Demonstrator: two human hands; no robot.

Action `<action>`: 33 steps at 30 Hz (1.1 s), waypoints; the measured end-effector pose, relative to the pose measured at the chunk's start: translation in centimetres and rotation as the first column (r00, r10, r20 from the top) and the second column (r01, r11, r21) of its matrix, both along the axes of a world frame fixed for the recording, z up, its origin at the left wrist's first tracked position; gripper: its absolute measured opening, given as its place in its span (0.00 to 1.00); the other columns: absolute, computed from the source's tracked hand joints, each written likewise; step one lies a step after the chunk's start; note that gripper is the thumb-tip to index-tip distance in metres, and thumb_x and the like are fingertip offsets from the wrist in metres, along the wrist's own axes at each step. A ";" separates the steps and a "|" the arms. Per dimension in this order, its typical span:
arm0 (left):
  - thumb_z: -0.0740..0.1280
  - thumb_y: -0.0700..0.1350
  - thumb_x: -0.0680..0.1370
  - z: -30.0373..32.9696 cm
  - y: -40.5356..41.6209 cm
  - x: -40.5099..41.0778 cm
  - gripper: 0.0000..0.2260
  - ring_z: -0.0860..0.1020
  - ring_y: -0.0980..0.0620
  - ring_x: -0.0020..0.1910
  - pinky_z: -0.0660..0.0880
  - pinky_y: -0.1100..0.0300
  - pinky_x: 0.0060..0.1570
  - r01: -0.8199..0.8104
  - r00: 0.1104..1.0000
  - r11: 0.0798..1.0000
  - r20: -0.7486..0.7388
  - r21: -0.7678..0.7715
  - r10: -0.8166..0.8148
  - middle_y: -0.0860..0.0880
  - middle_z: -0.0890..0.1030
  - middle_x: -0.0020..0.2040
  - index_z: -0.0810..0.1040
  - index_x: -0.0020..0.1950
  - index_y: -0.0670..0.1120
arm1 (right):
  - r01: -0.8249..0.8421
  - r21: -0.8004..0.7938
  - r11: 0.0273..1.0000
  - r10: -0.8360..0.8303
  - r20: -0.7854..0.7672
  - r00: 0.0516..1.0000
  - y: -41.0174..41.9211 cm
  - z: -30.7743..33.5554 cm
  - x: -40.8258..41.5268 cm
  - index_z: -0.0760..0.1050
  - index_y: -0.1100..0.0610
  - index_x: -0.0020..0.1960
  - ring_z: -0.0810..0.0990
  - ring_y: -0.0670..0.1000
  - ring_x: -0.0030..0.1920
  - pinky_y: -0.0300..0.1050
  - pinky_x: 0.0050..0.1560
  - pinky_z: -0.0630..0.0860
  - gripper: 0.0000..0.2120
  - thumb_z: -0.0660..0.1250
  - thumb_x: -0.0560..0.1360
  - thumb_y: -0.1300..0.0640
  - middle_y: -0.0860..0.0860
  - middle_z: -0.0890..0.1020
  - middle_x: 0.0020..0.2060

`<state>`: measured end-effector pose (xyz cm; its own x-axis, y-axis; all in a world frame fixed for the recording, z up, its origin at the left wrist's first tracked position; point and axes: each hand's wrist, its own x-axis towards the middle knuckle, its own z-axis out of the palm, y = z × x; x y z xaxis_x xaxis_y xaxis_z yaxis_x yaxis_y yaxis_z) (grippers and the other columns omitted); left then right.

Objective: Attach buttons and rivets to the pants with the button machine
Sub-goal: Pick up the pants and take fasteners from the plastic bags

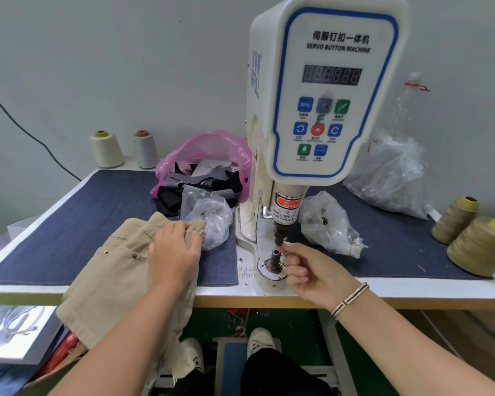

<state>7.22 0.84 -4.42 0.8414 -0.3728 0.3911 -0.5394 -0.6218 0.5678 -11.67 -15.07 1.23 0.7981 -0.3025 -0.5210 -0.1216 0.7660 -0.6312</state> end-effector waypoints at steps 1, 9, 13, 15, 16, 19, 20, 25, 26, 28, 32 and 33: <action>0.50 0.54 0.75 0.1 0.0 0.0 0.18 0.71 0.47 0.52 0.66 0.49 0.52 0.000 1.000 1.000 0.001 0.002 0.000 0.50 0.77 0.50 0.75 0.50 0.47 | 0.007 0.025 1.000 -0.008 0.015 1.000 0.0 0.0 0.0 0.79 0.64 0.42 0.65 0.44 0.17 0.34 0.16 0.61 0.06 0.67 0.69 0.61 0.49 0.69 0.23; 0.50 0.54 0.75 -0.1 0.0 0.1 0.17 0.71 0.48 0.51 0.67 0.49 0.51 -0.004 1.000 1.000 0.010 -0.007 0.004 0.51 0.76 0.49 0.75 0.49 0.48 | 0.035 0.081 0.996 -0.043 0.098 0.994 0.2 0.4 -0.1 0.80 0.67 0.34 0.65 0.44 0.19 0.34 0.17 0.63 0.08 0.67 0.67 0.63 0.50 0.67 0.24; 0.56 0.56 0.77 -0.1 0.0 0.2 0.15 0.72 0.49 0.54 0.66 0.50 0.54 0.020 1.000 0.999 0.005 -0.034 -0.020 0.52 0.76 0.53 0.76 0.55 0.51 | 0.016 0.050 0.999 -0.021 0.114 0.993 0.0 0.1 -0.2 0.81 0.66 0.35 0.65 0.45 0.19 0.35 0.17 0.63 0.09 0.65 0.69 0.62 0.50 0.67 0.25; 0.64 0.49 0.77 0.3 -0.1 0.3 0.12 0.71 0.48 0.60 0.64 0.49 0.59 0.070 0.993 0.997 0.098 -0.034 -0.067 0.51 0.74 0.60 0.77 0.61 0.51 | -0.002 -0.185 0.983 0.011 0.049 0.999 -0.8 0.1 -0.2 0.82 0.63 0.38 0.65 0.45 0.20 0.35 0.18 0.62 0.08 0.66 0.70 0.61 0.51 0.70 0.25; 0.67 0.44 0.76 0.7 -0.2 0.5 0.14 0.70 0.48 0.62 0.62 0.50 0.60 0.116 0.980 0.993 0.163 -0.002 -0.114 0.51 0.74 0.62 0.78 0.61 0.51 | 0.006 -0.327 0.945 -0.013 -0.018 1.000 -1.5 -0.1 0.0 0.82 0.62 0.41 0.65 0.45 0.20 0.35 0.19 0.62 0.07 0.66 0.71 0.61 0.51 0.72 0.25; 0.66 0.33 0.71 2.8 -0.4 1.6 0.17 0.75 0.51 0.57 0.56 0.59 0.55 0.232 0.934 0.954 0.231 0.187 -0.273 0.56 0.81 0.52 0.82 0.53 0.51 | 0.024 -0.667 0.745 -0.169 -0.155 0.973 -3.8 -1.3 0.7 0.80 0.60 0.48 0.65 0.45 0.19 0.35 0.20 0.61 0.09 0.61 0.77 0.62 0.50 0.72 0.23; 0.65 0.33 0.71 3.5 -0.3 2.0 0.15 0.77 0.51 0.52 0.55 0.60 0.54 0.235 0.929 0.937 0.223 0.257 -0.295 0.57 0.82 0.46 0.82 0.49 0.51 | -0.001 -0.746 0.666 -0.188 -0.169 0.968 -4.2 -1.7 0.8 0.80 0.59 0.49 0.65 0.45 0.19 0.35 0.19 0.61 0.10 0.59 0.78 0.62 0.51 0.72 0.23; 0.54 0.49 0.72 4.3 1.6 4.1 0.15 0.74 0.47 0.37 0.60 0.52 0.49 0.018 0.899 0.902 0.388 0.431 -0.204 0.52 0.80 0.31 0.75 0.30 0.47 | 0.007 -0.897 0.441 -0.200 -0.091 0.976 -5.0 -4.2 0.4 0.80 0.55 0.49 0.69 0.43 0.21 0.34 0.22 0.66 0.11 0.58 0.80 0.60 0.46 0.74 0.22; 0.55 0.51 0.72 4.2 1.8 4.5 0.16 0.74 0.46 0.36 0.61 0.51 0.49 -0.031 0.905 0.891 0.390 0.452 -0.167 0.51 0.79 0.30 0.75 0.30 0.46 | 0.018 -0.904 0.426 -0.201 -0.075 0.977 -5.0 -4.4 0.3 0.80 0.53 0.48 0.69 0.43 0.21 0.34 0.22 0.67 0.11 0.59 0.80 0.60 0.46 0.75 0.23; 0.63 0.47 0.72 4.2 1.7 5.2 0.10 0.75 0.43 0.37 0.63 0.49 0.48 -0.073 0.913 0.870 0.383 0.488 -0.138 0.47 0.80 0.31 0.76 0.32 0.44 | 0.038 -0.907 0.420 -0.200 -0.051 0.978 -4.9 -4.6 0.3 0.80 0.52 0.47 0.70 0.43 0.21 0.35 0.23 0.67 0.11 0.59 0.80 0.60 0.47 0.75 0.24; 0.71 0.36 0.67 4.1 -0.2 5.0 0.10 0.76 0.44 0.45 0.67 0.51 0.47 0.098 0.848 0.828 0.389 0.552 -0.360 0.50 0.81 0.44 0.82 0.44 0.48 | 0.064 -0.908 0.414 -0.199 -0.022 0.980 -4.7 -4.7 0.1 0.80 0.53 0.47 0.71 0.43 0.22 0.35 0.24 0.69 0.12 0.59 0.80 0.62 0.49 0.75 0.26; 0.68 0.38 0.71 4.0 -0.8 5.0 0.11 0.75 0.47 0.50 0.65 0.53 0.50 0.128 0.853 0.812 0.354 0.570 -0.384 0.53 0.81 0.49 0.82 0.48 0.52 | 0.073 -0.908 0.413 -0.200 -0.012 0.980 -4.7 -4.7 0.1 0.80 0.54 0.47 0.71 0.43 0.22 0.34 0.24 0.69 0.12 0.59 0.80 0.62 0.50 0.75 0.26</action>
<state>12.19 0.06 -0.42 0.4716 -0.7977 0.3757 -0.8273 -0.5478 -0.1245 -11.60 -19.72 -3.51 0.6627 -0.7474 0.0469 -0.1806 -0.2203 -0.9586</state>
